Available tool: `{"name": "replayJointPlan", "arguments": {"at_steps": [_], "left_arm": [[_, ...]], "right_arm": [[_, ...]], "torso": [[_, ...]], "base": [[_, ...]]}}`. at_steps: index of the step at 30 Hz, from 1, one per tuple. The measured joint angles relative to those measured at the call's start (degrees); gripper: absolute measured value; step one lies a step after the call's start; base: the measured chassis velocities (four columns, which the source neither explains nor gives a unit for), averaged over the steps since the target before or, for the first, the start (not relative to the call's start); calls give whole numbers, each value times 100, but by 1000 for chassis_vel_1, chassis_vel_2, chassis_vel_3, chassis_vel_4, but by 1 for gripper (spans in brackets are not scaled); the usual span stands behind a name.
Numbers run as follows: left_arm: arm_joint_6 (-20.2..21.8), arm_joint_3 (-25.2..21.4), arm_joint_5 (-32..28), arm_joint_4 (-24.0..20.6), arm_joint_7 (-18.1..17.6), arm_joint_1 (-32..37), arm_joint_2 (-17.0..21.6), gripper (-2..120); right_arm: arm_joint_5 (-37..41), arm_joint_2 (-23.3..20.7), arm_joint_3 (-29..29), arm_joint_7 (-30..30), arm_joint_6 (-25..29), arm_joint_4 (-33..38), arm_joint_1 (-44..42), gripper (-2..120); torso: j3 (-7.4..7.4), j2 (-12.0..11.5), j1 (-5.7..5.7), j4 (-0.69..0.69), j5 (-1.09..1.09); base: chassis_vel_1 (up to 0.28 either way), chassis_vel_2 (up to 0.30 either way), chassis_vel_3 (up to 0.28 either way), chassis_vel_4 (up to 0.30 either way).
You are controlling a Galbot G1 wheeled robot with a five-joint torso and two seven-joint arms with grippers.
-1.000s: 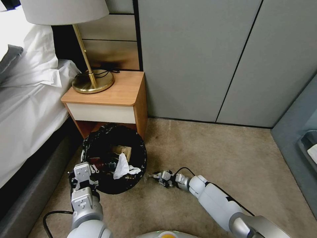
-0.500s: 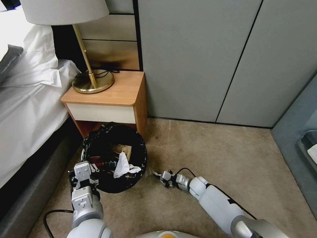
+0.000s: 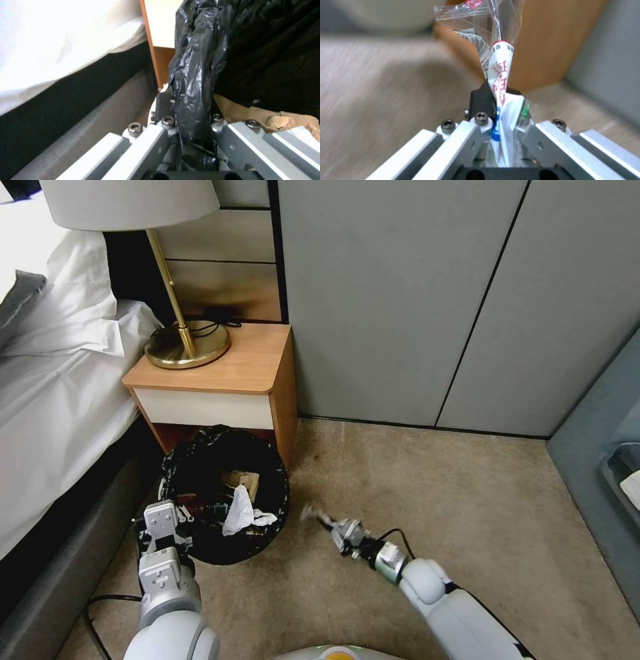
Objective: Pick up the trash bin, then pick up the garbage from the floor and place it into the trash bin.
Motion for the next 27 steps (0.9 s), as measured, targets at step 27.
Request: {"name": "replayJointPlan", "arguments": {"at_steps": [27], "left_arm": [[-115,434,353,-74,37,163,65,0]], "right_arm": [[41,-360,-49,582,-491,4293,-918,0]], "torso": [[0,0,0,0,-2]], "base": [[0,0,0,0]]}}
